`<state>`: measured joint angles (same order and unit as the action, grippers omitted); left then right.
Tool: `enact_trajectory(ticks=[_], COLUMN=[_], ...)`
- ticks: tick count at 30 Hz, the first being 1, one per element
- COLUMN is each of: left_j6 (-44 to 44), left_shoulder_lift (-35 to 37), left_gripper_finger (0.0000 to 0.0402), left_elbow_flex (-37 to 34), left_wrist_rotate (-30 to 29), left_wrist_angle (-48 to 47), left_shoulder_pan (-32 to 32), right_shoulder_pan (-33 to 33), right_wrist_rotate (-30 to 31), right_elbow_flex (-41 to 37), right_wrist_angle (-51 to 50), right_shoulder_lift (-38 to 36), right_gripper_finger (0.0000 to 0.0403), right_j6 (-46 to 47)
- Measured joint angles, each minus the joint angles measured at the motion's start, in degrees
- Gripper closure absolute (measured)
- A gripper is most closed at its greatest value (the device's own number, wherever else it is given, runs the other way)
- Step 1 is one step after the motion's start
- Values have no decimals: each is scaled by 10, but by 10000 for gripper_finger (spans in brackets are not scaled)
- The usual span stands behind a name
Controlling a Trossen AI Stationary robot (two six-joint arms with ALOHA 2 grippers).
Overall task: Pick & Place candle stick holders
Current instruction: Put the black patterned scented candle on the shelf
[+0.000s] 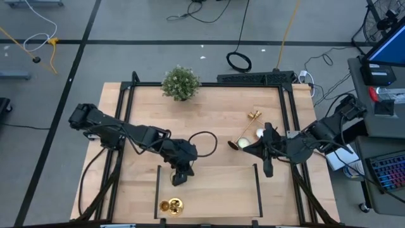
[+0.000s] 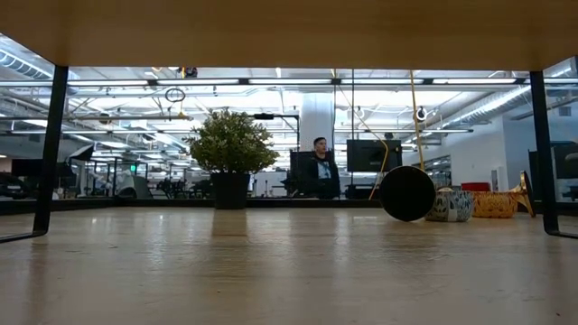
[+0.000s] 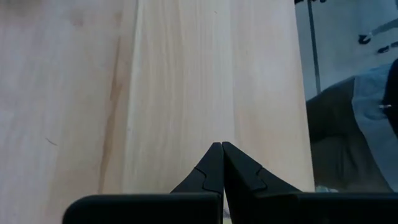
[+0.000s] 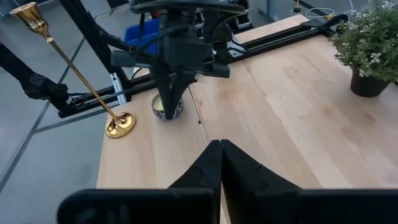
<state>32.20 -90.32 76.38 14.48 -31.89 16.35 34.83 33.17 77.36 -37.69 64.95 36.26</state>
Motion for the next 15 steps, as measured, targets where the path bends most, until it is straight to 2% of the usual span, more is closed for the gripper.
enact_trajectory(ticks=[15], left_j6=[1], left_shoulder_lift=[0], left_gripper_finger=[401], left_elbow_flex=[0], left_wrist_rotate=[-4], left_wrist_angle=[-44], left_shoulder_pan=[2], right_shoulder_pan=[-7], right_wrist_rotate=[0], right_elbow_flex=[0], right_wrist_angle=[2], right_shoulder_lift=[4], right_gripper_finger=[403], right_j6=[0])
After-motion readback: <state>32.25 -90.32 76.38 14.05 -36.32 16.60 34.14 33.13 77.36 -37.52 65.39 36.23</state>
